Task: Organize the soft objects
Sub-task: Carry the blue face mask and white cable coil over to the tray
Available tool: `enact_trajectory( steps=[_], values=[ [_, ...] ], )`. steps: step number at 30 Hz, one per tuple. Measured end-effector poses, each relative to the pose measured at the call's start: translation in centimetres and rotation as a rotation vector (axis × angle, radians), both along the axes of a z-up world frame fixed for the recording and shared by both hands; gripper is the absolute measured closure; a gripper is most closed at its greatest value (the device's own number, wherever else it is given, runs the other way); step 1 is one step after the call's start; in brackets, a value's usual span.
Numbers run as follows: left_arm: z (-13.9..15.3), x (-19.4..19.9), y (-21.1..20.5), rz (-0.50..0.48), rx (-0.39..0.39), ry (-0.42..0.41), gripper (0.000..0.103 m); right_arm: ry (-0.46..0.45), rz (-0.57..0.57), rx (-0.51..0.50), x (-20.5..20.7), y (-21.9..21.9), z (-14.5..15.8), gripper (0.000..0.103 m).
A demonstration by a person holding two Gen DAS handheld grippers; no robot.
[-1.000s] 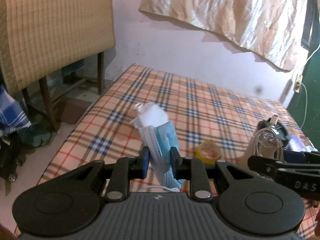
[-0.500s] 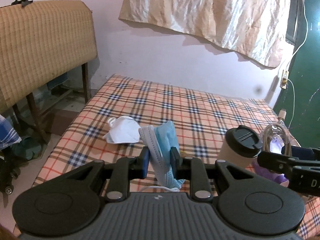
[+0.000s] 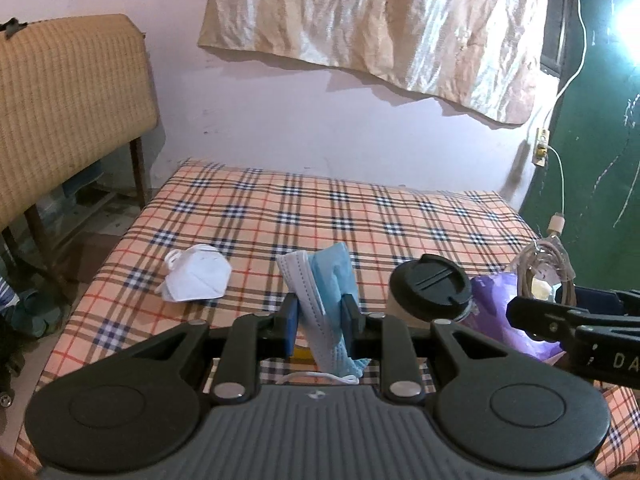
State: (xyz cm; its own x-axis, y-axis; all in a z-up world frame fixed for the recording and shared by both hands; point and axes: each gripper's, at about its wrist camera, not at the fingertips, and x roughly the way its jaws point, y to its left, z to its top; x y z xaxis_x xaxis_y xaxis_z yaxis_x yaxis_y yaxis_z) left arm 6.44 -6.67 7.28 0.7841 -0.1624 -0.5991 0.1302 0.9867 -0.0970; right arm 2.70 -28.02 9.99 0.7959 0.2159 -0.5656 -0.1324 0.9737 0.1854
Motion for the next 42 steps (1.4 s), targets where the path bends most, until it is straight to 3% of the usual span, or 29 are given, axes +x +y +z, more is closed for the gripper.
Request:
enact_trajectory(
  steps=[42],
  values=[
    [-0.5,1.0,-8.6,-0.167,0.003,0.011,0.078,0.005,-0.133,-0.009,-0.4,-8.9,0.3,0.027]
  ],
)
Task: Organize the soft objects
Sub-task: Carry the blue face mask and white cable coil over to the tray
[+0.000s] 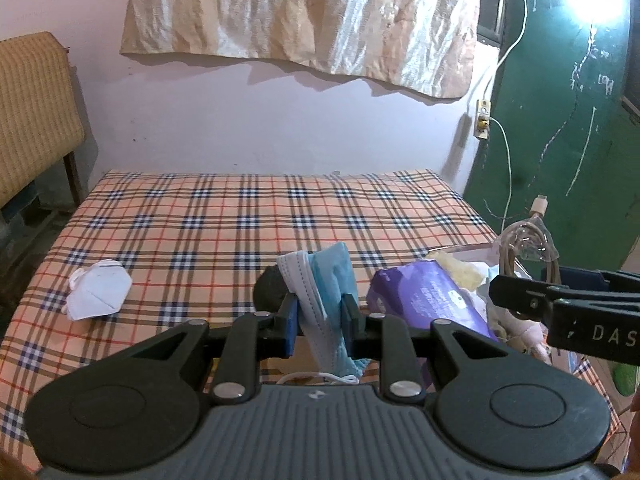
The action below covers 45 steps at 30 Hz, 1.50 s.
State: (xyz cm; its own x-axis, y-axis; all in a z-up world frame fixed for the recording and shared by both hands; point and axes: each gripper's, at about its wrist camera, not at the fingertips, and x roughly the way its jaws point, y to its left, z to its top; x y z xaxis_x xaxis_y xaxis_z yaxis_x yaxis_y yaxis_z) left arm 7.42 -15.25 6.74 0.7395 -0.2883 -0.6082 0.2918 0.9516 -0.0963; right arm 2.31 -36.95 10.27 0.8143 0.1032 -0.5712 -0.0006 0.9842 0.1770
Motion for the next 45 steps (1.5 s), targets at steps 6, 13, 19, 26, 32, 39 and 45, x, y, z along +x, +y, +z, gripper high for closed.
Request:
enact_trajectory(
  steps=[6,13,19,26,32,39,45],
  values=[
    [-0.1,0.0,-1.2,-0.024,-0.001,0.006,0.078,0.005,-0.013,0.001,-0.2,-1.3,-0.3,0.027],
    [-0.3,-0.1,-2.9,-0.063,-0.002,0.010,0.078,0.006,-0.036,-0.003,-0.4,-2.8,-0.4,0.027],
    [-0.7,-0.1,-4.4,-0.094,0.000,0.018,0.078,0.012,-0.058,-0.007,-0.7,-4.4,-0.6,0.027],
    [-0.9,0.0,-6.1,-0.132,-0.002,0.022,0.078,0.021,-0.087,-0.011,-1.0,-6.2,-0.9,0.027],
    [-1.0,0.1,-7.4,-0.164,-0.003,0.024,0.078,0.027,-0.110,-0.011,-1.3,-7.6,-1.2,0.027],
    [-1.2,0.1,-9.1,-0.200,-0.004,0.024,0.078,0.033,-0.139,-0.010,-1.6,-9.2,-1.5,0.027],
    [-1.4,0.1,-10.6,-0.233,-0.004,0.029,0.078,0.038,-0.165,-0.011,-2.1,-10.8,-1.8,0.027]
  ],
)
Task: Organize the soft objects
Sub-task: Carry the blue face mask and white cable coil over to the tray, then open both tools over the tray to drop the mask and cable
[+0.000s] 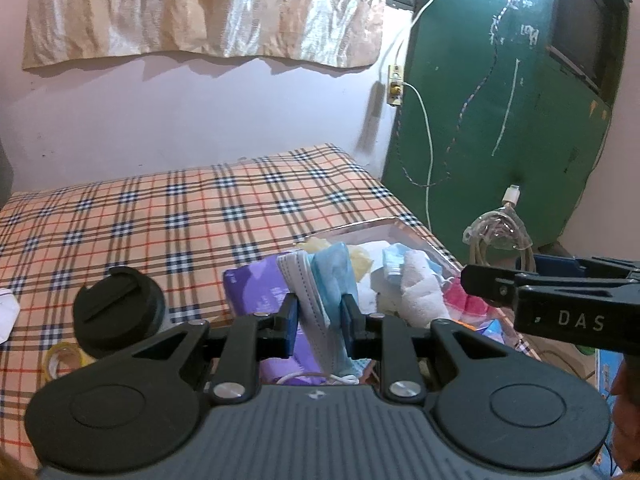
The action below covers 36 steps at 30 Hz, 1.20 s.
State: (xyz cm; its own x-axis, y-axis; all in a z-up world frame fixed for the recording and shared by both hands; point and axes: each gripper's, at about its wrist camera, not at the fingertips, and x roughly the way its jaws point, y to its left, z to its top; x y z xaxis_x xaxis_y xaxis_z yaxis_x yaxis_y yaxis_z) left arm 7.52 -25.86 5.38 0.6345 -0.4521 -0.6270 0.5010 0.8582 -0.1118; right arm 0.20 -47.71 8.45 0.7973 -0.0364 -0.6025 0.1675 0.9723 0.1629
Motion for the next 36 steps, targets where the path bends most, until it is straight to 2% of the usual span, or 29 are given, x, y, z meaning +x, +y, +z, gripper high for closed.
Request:
enact_trajectory(
  steps=[21,36],
  values=[
    [-1.1,1.6,-4.8,-0.075,0.007,0.015,0.078,0.061,-0.085,0.031,-1.4,-4.6,-3.1,0.027],
    [-2.2,5.8,-8.4,-0.084,0.001,0.039,0.078,0.083,-0.090,0.059,1.0,-6.3,-4.8,0.027]
  ],
)
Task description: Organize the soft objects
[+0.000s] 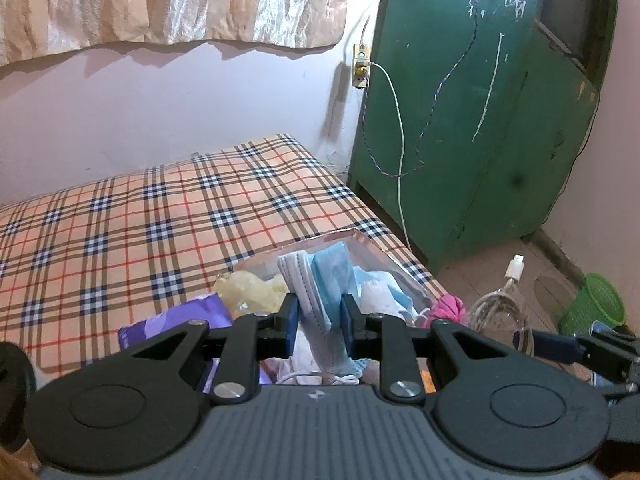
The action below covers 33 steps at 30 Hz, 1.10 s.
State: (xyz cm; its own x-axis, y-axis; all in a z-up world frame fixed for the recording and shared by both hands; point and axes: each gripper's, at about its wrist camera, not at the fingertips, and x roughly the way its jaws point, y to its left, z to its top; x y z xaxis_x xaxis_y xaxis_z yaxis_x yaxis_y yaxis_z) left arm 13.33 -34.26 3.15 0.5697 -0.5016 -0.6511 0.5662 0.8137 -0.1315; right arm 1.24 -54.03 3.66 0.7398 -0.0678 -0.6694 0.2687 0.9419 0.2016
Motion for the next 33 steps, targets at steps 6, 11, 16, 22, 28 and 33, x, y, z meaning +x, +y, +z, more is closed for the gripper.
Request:
enact_trajectory(
  steps=[6,11,16,22,28,33],
  values=[
    [-0.3,2.0,-0.9,0.002,-0.031,0.001,0.075,0.010,0.009,0.012,1.5,-0.1,-0.9,0.026],
    [-0.1,2.6,-1.2,0.026,-0.059,-0.042,0.027,-0.008,0.036,0.033,2.3,0.2,-1.3,0.021],
    [0.5,2.3,-0.5,0.028,-0.073,-0.035,0.026,-0.023,0.033,0.017,1.6,0.4,-0.9,0.020],
    [2.0,-0.6,0.8,0.041,-0.053,-0.044,0.017,-0.018,0.002,-0.015,-0.5,0.8,0.3,0.019],
    [2.8,-5.1,2.6,0.135,-0.002,-0.056,0.000,-0.005,0.035,-0.079,-2.9,1.4,1.3,0.017],
    [2.2,-7.9,3.4,0.190,0.041,-0.022,0.000,0.016,0.060,-0.126,-4.7,1.5,1.8,0.016]
  ],
)
